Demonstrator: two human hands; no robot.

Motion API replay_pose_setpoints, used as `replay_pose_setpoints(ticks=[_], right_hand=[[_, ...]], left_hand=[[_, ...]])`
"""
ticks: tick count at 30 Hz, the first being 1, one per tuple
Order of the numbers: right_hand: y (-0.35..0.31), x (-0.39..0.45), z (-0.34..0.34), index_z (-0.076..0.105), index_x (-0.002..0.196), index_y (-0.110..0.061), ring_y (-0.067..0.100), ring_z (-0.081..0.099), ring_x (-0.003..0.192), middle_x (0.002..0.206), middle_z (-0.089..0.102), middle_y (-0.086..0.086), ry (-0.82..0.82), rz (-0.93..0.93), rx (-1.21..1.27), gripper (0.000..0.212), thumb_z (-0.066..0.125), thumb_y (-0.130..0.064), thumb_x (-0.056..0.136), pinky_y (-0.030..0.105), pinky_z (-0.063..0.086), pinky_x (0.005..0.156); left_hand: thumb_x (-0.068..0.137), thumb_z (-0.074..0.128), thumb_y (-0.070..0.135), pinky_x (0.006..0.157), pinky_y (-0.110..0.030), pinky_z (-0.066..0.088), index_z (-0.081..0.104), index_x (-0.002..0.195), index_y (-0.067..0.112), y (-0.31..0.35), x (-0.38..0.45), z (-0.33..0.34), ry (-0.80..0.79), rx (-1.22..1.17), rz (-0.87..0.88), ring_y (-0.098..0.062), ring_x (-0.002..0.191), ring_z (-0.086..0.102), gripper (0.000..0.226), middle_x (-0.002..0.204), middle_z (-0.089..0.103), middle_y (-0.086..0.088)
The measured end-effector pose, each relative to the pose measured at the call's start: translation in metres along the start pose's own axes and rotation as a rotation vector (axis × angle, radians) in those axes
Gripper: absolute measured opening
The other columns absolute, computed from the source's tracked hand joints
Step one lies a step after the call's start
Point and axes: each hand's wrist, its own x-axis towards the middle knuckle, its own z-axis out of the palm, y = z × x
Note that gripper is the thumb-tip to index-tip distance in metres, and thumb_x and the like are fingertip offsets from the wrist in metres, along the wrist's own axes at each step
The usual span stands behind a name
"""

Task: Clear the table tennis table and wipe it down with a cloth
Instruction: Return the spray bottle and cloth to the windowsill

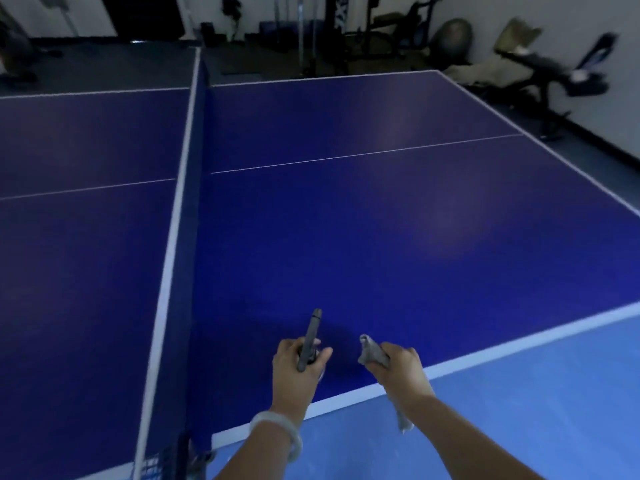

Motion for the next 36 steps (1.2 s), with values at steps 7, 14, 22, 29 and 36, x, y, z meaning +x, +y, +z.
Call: replay_pose_setpoints(ticks=[7,14,22,29,36], right_hand=[[0.084,-0.045,-0.072,0.058,0.08,-0.011,0.027,0.05,0.085,0.065,0.055,-0.002,0.168,0.127,0.062,0.017,0.062,-0.023,0.091,0.036,0.048,0.073],[0.206,-0.129,-0.169,0.046,0.061,-0.032,0.021,0.051,0.067,0.045,0.052,-0.021,0.338,0.235,0.085,0.037,0.069,-0.017,0.086,0.031,0.044,0.07],[0.376,-0.26,-0.285,0.043,0.062,-0.029,0.025,0.049,0.077,0.058,0.049,-0.009,0.571,0.447,0.148,0.037,0.065,-0.018,0.09,0.034,0.046,0.064],[0.489,-0.344,-0.354,0.049,0.068,-0.018,0.023,0.05,0.073,0.062,0.053,0.0,0.723,0.672,0.222,0.026,0.062,-0.019,0.091,0.038,0.049,0.065],[0.59,-0.387,-0.421,0.056,0.069,-0.021,0.024,0.048,0.08,0.064,0.053,-0.003,0.947,0.863,0.351,0.021,0.062,-0.02,0.089,0.03,0.043,0.062]], left_hand=[[0.079,0.08,0.024,0.058,-0.015,0.046,0.066,0.091,0.022,0.035,-0.04,0.081,-0.245,0.081,-0.016,-0.001,0.064,0.064,0.019,0.073,0.068,0.005],[0.081,0.076,0.012,0.041,-0.014,0.042,0.066,0.081,0.014,0.074,-0.127,0.21,-0.485,0.151,0.048,-0.004,0.04,0.051,0.01,0.048,0.058,0.008],[0.082,0.076,0.011,0.036,-0.017,0.039,0.066,0.089,0.006,0.1,-0.272,0.401,-0.779,0.209,0.076,-0.007,0.036,0.048,0.013,0.052,0.056,0.001],[0.079,0.078,0.027,0.04,-0.018,0.039,0.069,0.083,0.02,0.126,-0.364,0.545,-0.96,0.345,0.19,-0.016,0.06,0.061,0.013,0.081,0.071,-0.001],[0.081,0.075,0.026,0.039,-0.018,0.037,0.068,0.085,0.018,0.147,-0.418,0.7,-1.227,0.463,0.236,-0.019,0.041,0.052,0.012,0.063,0.063,-0.004]])
